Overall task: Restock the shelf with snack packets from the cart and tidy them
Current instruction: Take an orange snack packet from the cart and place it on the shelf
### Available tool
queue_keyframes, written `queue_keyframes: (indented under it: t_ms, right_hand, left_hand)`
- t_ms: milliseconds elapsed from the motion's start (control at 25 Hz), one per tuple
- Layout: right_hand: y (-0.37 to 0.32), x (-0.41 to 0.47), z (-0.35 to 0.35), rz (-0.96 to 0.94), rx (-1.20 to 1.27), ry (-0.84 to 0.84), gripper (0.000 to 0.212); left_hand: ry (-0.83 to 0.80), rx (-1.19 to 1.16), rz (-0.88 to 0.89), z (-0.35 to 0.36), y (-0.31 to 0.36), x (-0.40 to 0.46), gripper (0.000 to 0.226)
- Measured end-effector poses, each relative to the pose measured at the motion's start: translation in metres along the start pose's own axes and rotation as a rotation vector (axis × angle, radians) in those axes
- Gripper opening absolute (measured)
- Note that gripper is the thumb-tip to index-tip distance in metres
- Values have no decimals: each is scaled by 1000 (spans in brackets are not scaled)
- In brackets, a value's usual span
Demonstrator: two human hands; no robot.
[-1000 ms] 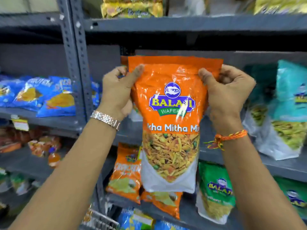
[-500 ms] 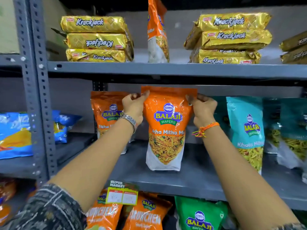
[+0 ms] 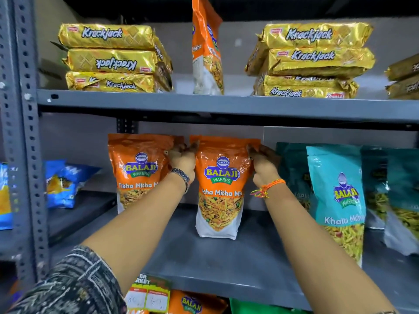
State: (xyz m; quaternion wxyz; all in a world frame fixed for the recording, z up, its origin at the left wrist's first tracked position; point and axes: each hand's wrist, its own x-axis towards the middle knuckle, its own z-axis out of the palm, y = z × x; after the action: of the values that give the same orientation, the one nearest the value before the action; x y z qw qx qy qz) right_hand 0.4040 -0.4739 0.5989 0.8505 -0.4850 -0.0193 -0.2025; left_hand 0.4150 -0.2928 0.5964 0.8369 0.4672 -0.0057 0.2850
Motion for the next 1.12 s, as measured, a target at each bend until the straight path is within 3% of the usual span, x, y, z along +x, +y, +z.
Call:
queue_keyframes:
  t_ms: [160, 280, 440, 560, 640, 720, 840, 1120]
  right_hand:
    - [8, 4, -4, -123, -121, 71, 20]
    - [11, 1, -4, -155, -127, 16, 11]
    - [16, -10, -6, -200, -262, -5, 34]
    - [12, -38, -4, -410, -432, 159, 60]
    - [16, -63, 0, -602, -503, 214, 62]
    - [27, -91, 10, -719, -494, 156, 56]
    - [52, -138, 35, -729, -435, -22, 51]
    - [136, -240, 92, -380, -308, -525, 38]
  left_hand:
    - [-15, 71, -28, -5, -5, 7, 32]
    - [-59, 199, 45, -15, -4, 10, 31]
    - [-101, 406, 267, -32, 7, 3, 24]
    - [-139, 430, 365, -45, 23, -8, 22]
    - [-143, 379, 375, -56, 35, -21, 21]
    - [-145, 298, 353, -73, 45, -34, 28]
    - [-145, 243, 329, -110, 59, -54, 35]
    - [39, 265, 314, -243, 78, -113, 31]
